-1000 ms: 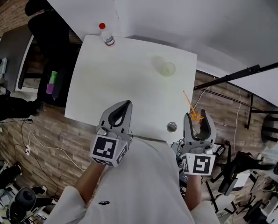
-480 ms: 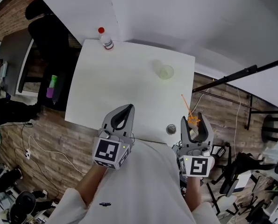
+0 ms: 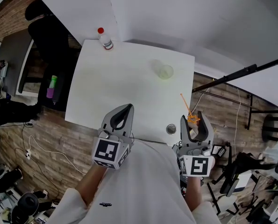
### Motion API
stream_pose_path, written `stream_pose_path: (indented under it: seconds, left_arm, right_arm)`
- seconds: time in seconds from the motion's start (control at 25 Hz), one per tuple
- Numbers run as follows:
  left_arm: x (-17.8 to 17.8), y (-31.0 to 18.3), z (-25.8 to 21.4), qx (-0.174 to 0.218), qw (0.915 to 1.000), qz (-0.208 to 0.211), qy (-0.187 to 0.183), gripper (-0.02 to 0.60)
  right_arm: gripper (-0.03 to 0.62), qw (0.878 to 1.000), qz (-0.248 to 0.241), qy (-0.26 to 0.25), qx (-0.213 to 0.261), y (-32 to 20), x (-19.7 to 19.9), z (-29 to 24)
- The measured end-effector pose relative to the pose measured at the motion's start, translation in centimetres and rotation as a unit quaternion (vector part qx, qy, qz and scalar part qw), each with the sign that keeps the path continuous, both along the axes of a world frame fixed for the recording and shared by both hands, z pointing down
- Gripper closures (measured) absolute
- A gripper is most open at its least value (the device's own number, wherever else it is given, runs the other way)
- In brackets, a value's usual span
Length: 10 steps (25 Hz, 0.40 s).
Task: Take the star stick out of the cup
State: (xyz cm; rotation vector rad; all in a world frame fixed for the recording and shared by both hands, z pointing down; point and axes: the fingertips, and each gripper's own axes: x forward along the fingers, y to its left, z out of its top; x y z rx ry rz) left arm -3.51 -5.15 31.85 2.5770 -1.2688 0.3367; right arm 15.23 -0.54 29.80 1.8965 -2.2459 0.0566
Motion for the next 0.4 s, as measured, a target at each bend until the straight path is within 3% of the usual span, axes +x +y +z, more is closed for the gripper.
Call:
stream_pose_path:
  seconds: [0.4]
  left_arm:
    - [-0.23, 0.15, 0.06, 0.0, 1.0, -0.005, -0.001, 0.586]
  right_arm:
    - [0.381, 1.0, -0.004, -0.002, 0.002, 0.0, -0.22, 0.16]
